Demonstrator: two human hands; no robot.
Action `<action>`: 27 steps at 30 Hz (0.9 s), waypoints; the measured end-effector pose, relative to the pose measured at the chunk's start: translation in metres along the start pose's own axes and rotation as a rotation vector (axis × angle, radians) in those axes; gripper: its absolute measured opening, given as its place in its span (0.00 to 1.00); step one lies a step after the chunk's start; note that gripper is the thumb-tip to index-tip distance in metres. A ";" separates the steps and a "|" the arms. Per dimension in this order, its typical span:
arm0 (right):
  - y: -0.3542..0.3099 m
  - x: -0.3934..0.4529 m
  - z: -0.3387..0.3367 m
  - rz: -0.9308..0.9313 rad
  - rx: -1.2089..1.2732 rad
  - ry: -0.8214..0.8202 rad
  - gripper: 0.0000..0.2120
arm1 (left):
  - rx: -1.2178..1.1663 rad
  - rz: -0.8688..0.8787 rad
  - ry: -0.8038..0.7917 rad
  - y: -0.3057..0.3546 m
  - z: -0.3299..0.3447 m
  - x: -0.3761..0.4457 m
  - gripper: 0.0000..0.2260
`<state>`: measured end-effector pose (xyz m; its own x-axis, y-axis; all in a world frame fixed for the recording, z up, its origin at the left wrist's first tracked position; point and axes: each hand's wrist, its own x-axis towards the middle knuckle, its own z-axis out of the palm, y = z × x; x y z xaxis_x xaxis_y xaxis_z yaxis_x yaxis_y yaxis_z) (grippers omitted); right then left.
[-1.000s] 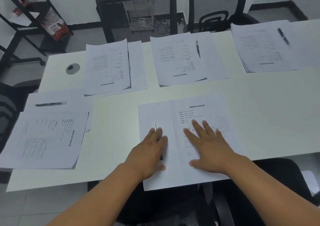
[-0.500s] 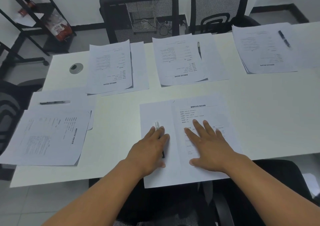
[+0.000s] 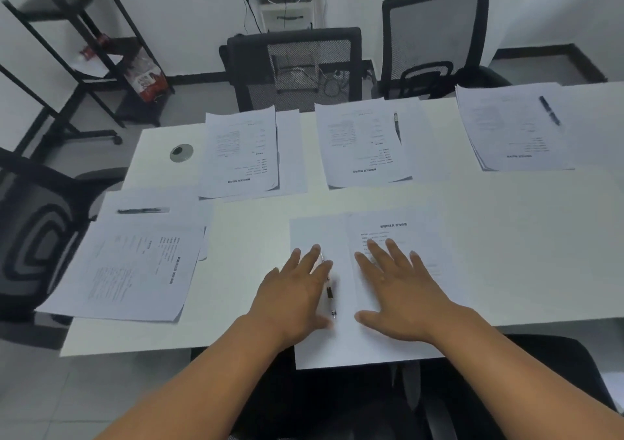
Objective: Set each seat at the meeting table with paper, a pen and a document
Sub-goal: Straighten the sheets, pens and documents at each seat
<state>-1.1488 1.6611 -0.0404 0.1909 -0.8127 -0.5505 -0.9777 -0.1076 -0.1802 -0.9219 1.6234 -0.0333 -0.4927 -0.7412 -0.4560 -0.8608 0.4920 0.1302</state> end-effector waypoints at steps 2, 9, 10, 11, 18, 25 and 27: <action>-0.014 -0.007 -0.016 -0.006 0.003 0.026 0.49 | 0.017 -0.074 0.024 0.001 -0.015 -0.013 0.47; -0.083 -0.048 -0.136 -0.057 -0.059 0.228 0.46 | 0.014 -0.264 0.229 -0.013 -0.124 -0.086 0.42; -0.097 -0.058 -0.155 -0.065 -0.077 0.255 0.45 | 0.013 -0.296 0.261 -0.014 -0.142 -0.101 0.42; -0.112 -0.068 -0.170 -0.080 -0.091 0.288 0.44 | 0.010 -0.327 0.289 -0.015 -0.156 -0.116 0.41; -0.207 -0.128 -0.237 -0.186 -0.156 0.428 0.38 | -0.003 -0.510 0.468 -0.021 -0.216 -0.223 0.34; -0.296 -0.172 -0.245 -0.318 -0.243 0.466 0.38 | -0.039 -0.650 0.477 -0.060 -0.216 -0.333 0.34; -0.324 -0.186 -0.246 -0.342 -0.260 0.473 0.37 | -0.037 -0.669 0.490 -0.069 -0.221 -0.361 0.35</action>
<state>-0.8894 1.7060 0.3205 0.4946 -0.8665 -0.0669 -0.8691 -0.4926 -0.0452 -0.7125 1.7565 0.3167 0.1320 -0.9912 -0.0137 -0.9912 -0.1320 0.0010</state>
